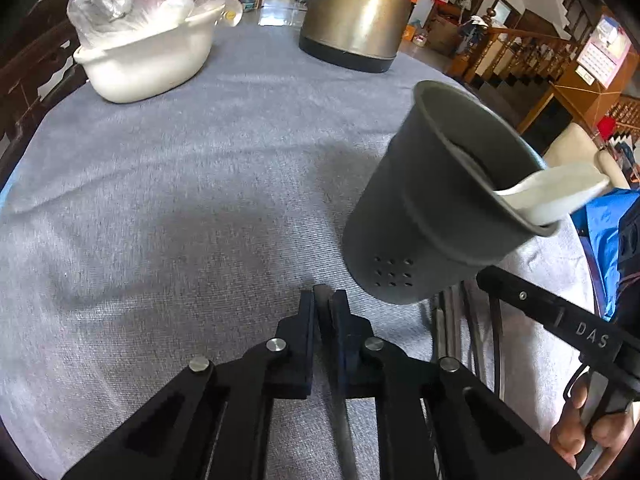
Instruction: Organize utensils
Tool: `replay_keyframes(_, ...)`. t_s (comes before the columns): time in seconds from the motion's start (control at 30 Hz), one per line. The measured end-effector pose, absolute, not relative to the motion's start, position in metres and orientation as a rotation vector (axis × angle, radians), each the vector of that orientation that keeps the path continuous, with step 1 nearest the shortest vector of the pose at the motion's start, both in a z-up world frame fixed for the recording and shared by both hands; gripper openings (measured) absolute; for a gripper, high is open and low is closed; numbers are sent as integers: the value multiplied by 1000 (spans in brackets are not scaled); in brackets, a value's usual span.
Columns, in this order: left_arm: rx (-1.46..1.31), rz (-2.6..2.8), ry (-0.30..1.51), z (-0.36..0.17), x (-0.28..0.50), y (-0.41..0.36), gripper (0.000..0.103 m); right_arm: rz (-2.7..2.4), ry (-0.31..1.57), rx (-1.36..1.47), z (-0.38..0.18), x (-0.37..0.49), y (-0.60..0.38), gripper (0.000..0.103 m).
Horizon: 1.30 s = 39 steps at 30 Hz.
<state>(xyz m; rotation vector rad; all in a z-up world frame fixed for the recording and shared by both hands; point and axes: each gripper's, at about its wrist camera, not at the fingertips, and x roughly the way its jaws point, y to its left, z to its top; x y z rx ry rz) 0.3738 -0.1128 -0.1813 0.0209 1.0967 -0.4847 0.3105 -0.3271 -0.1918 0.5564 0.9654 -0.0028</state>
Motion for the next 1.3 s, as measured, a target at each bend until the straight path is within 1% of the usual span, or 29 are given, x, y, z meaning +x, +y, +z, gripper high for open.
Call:
replay_keyframes(0.4, -21, -534, 962, -128, 343, -85, 7, 36, 862, 651, -157, 278, -345, 8)
replay_keyframes(0.7, -62, -548, 832, -72, 309, -59, 7, 62, 706, 598, -98, 232, -332, 8)
replay_keyframes(0.9, -92, -542, 727, -36, 287, -50, 7, 54, 616, 531, -68, 201, -315, 8)
replay_keyframes(1.13, -143, -518, 613, -2, 272, -40, 7, 51, 523, 474, -33, 181, -304, 8)
replay_keyframes(1.3, -166, -503, 557, 18, 276, -40, 7, 48, 463, 464, -10, 178, -303, 8)
